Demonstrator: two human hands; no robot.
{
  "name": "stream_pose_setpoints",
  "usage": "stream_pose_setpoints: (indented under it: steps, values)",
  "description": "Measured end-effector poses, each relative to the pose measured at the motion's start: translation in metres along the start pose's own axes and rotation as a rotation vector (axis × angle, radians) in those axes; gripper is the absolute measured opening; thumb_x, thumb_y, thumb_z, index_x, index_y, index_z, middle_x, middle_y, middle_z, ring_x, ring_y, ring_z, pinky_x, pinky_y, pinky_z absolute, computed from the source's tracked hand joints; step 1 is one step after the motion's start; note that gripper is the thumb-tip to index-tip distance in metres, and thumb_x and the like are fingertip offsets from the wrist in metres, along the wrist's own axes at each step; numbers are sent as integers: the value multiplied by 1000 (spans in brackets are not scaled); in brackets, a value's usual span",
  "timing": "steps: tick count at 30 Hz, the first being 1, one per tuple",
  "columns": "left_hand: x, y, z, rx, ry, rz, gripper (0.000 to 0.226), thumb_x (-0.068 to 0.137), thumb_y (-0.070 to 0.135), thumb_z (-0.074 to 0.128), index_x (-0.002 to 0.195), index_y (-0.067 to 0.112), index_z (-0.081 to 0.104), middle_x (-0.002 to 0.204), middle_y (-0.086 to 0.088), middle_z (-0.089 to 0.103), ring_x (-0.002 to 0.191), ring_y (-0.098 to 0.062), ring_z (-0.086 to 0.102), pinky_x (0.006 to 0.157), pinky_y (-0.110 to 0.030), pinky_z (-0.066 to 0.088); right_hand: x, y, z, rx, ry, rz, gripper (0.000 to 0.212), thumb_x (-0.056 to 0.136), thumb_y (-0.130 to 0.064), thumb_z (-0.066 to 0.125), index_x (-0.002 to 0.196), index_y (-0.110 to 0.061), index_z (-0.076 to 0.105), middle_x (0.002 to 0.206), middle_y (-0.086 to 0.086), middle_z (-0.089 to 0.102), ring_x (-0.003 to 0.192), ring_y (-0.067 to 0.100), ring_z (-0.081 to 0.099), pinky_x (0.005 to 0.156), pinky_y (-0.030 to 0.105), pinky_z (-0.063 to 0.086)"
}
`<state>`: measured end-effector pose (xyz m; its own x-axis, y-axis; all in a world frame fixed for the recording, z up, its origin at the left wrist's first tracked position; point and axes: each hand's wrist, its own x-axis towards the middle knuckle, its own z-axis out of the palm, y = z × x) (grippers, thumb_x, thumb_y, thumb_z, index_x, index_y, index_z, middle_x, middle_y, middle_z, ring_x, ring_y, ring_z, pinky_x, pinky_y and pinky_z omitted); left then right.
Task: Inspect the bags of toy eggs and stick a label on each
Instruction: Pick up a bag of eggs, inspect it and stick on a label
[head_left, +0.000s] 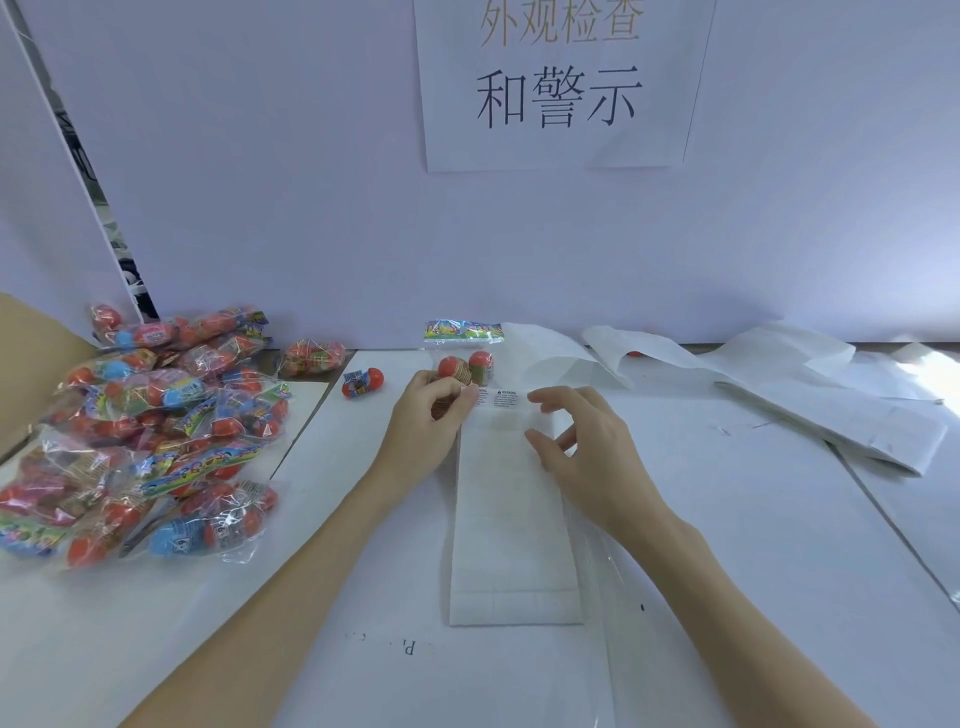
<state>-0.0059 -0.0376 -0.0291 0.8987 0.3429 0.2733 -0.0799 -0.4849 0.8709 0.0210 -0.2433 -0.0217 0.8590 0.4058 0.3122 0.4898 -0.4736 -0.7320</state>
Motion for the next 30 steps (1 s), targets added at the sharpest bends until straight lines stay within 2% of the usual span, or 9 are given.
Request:
stream_pose_setpoints:
  steps: [3,6,9,12,16,19,23,26,30]
  values:
    - [-3,5,2,-25,-20,42,29,103,22,64,74,22,65,90,3,48,71,0,49,72,-13,36,0,-1,1,-29,53,4,31,101,-25,66,132,-27,62,108,-8,59,70,8,62,77,27,48]
    - [-6,11,5,-60,-51,65,28,104,21,64,76,23,66,89,5,48,70,2,49,71,-11,36,0,-2,-1,-78,165,-25,20,99,-30,70,118,-32,71,94,-10,60,66,4,55,72,32,48]
    - [-9,14,7,-72,-90,55,25,103,20,64,80,13,68,92,2,50,70,1,49,72,-10,37,1,-1,-2,-107,224,-42,7,96,-28,74,103,-28,76,103,-8,55,62,4,56,68,33,48]
    - [-10,12,7,-91,-121,21,29,103,23,63,83,3,68,93,1,51,72,-1,50,73,-11,37,2,1,0,-87,203,-36,2,96,-25,74,98,-24,74,107,-10,58,61,2,56,68,32,47]
    - [-9,11,7,-107,-110,13,34,101,27,68,74,6,65,89,3,50,70,-1,50,72,-13,37,3,5,1,-74,120,-39,5,97,-20,71,96,-25,71,95,-14,72,63,4,56,68,28,45]
    - [-8,8,8,-82,-116,9,31,100,24,70,80,0,68,90,2,51,71,-2,50,72,-14,38,3,6,2,-60,103,-34,7,97,-23,71,100,-29,71,91,-13,71,67,2,58,66,24,44]
    - [-8,9,7,-62,-124,2,19,99,24,70,88,9,72,100,-2,57,74,2,53,75,-10,39,4,6,3,-17,118,-26,10,95,-25,74,102,-32,73,91,-14,69,67,4,58,64,12,40]
    - [-10,13,5,-43,-130,23,9,99,18,70,90,15,71,107,-5,58,76,2,54,77,-9,40,4,6,3,30,124,-1,5,93,-28,76,96,-31,74,93,-16,70,66,3,58,65,11,40]
    - [-12,15,6,-54,-147,23,12,99,18,70,88,15,72,102,-2,56,75,2,53,76,-10,39,6,8,4,82,102,32,5,93,-21,75,92,-25,74,93,-16,74,61,-6,55,63,9,38]
